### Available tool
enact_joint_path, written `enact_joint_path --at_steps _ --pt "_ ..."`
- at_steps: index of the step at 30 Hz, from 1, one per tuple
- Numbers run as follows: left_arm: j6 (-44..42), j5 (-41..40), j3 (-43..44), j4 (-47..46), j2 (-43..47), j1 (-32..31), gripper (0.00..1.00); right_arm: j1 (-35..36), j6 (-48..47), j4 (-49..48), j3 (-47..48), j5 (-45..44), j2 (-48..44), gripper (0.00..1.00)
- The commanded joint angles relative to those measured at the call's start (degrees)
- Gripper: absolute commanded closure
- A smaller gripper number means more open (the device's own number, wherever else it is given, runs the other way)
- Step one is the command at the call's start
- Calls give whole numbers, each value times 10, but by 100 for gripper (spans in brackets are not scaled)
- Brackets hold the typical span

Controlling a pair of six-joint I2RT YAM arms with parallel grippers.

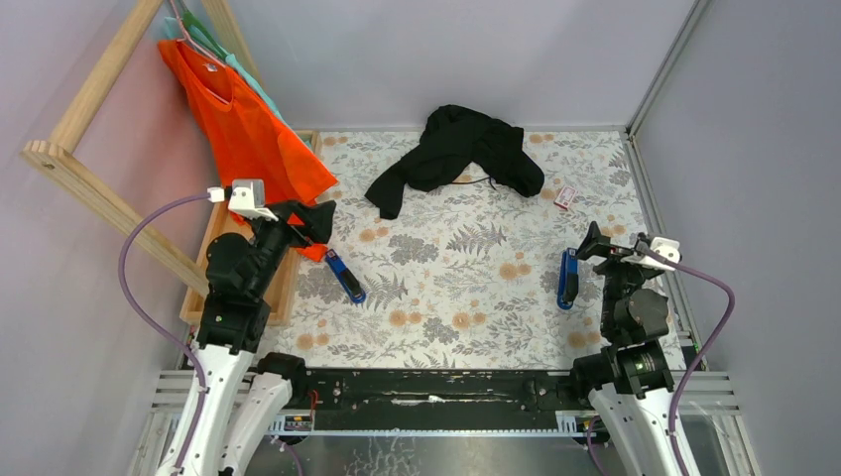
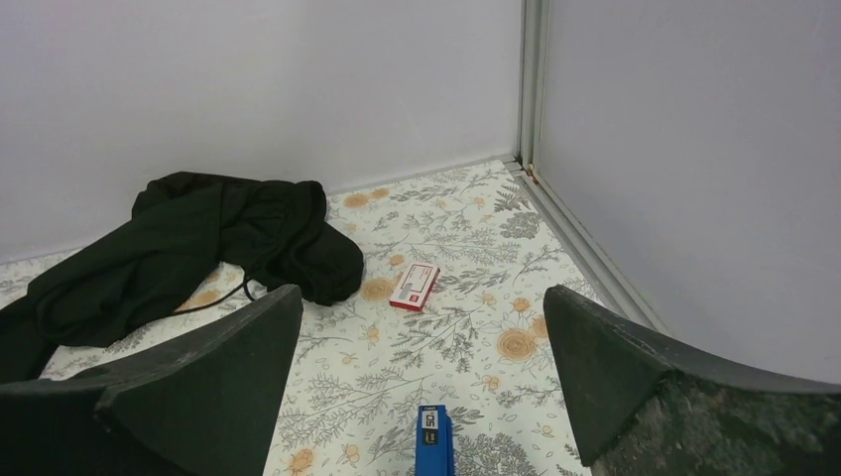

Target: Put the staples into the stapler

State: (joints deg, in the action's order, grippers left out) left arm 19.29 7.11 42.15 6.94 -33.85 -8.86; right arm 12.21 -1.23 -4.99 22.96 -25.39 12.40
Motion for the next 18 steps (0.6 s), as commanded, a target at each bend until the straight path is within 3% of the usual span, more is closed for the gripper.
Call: enact_joint_path --at_steps 1,12,18 --pt "-13 -13 -2 -23 11 -14 0 -4 2 4 30 17 17 1" --pt "-19 -7 -10 -9 39 -31 0 -4 73 76 121 47 174 1" --pt "-26 -17 -14 0 56 -35 0 -4 136 92 204 71 347 1"
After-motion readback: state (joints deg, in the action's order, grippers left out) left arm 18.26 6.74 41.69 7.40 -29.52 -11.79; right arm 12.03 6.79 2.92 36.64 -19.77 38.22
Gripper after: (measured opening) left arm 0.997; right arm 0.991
